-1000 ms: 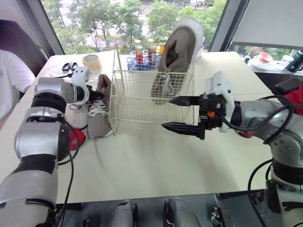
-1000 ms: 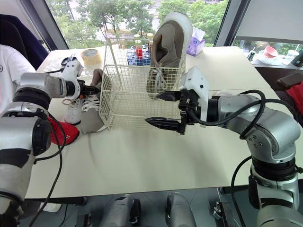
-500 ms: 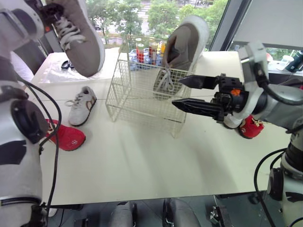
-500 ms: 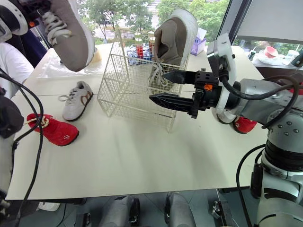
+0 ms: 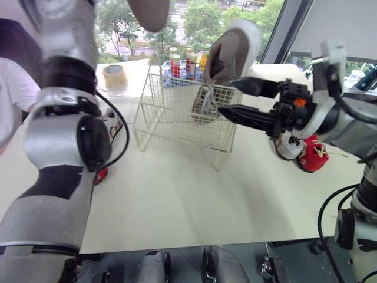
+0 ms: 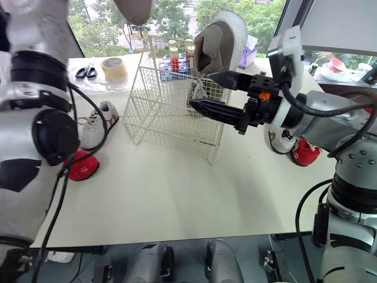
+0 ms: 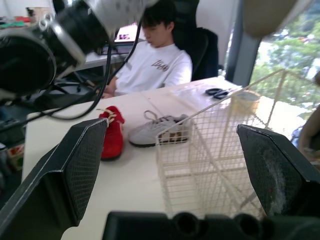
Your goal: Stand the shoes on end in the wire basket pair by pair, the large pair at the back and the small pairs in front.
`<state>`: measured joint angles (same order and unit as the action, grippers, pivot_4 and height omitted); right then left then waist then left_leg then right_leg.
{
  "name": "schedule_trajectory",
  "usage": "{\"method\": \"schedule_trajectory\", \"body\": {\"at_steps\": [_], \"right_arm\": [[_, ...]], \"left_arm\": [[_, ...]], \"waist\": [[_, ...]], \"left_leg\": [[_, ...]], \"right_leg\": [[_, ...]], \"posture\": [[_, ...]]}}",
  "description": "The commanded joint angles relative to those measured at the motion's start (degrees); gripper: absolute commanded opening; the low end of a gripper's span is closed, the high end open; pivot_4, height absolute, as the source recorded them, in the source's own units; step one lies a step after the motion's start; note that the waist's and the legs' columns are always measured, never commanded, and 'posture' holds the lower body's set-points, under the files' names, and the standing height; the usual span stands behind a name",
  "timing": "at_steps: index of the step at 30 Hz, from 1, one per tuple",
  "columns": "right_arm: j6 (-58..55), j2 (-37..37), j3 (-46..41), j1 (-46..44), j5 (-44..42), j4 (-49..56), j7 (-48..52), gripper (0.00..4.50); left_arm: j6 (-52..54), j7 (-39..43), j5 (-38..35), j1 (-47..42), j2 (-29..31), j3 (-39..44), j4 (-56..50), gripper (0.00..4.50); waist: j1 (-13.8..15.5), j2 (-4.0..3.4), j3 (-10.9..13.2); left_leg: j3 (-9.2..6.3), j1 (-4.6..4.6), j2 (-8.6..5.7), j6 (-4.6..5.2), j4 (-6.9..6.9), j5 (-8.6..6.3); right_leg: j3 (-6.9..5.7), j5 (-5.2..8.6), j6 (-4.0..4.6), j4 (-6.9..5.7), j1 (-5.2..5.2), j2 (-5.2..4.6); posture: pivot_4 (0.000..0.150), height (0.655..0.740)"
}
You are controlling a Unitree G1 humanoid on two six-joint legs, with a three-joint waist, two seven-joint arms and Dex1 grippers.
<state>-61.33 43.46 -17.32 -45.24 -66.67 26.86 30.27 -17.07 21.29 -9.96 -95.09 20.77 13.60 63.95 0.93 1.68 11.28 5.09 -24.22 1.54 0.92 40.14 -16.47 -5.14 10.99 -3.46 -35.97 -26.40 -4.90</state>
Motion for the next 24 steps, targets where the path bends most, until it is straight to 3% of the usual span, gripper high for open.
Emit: {"method": "schedule_trajectory", "body": {"at_steps": [1, 12, 16, 24], "right_arm": [[1.2, 1.5, -2.8, 0.7, -2.4, 2.7, -2.4, 4.50], [-2.3, 15.7, -12.6, 13.2, -7.5, 7.7, -7.4, 4.50], [-3.6, 19.8, -10.5, 17.8, -3.6, 9.9, -10.5, 4.50], [-2.7, 16.0, -4.6, 15.7, -7.4, 9.3, -19.8, 4.50]], "left_arm": [[-6.5, -1.3, 2.3, -0.4, -2.7, -1.6, 1.8, 0.48], [-12.7, -3.5, 8.5, 6.7, -8.8, -6.2, 5.0, 0.48], [-13.3, -3.1, 9.5, 10.2, -8.7, -7.3, 3.7, 0.48], [-12.5, -3.6, 11.0, 17.8, -8.9, -9.3, -0.8, 0.48]], "waist": [[-0.1, 0.00, 0.0], [-0.1, 0.00, 0.0], [-0.1, 0.02, 0.0], [-0.2, 0.01, 0.0]], "left_leg": [[-0.01, -0.01, -0.01, 0.00, 0.01, 0.00], [0.01, -0.09, 0.03, 0.11, -0.04, -0.06], [-0.13, 0.01, 0.07, 0.11, -0.02, -0.07], [-0.09, 0.19, 0.07, 0.12, -0.01, -0.07]], "right_leg": [[0.00, 0.00, 0.00, -0.01, 0.00, 0.00], [0.01, -0.02, -0.04, 0.08, -0.10, -0.01], [0.04, -0.02, -0.03, 0.05, -0.04, -0.04], [0.13, -0.02, -0.03, -0.02, 0.06, -0.06]], "posture": [[0.150, 0.7400], [0.150, 0.7400], [0.150, 0.7400], [0.150, 0.7400]]}}
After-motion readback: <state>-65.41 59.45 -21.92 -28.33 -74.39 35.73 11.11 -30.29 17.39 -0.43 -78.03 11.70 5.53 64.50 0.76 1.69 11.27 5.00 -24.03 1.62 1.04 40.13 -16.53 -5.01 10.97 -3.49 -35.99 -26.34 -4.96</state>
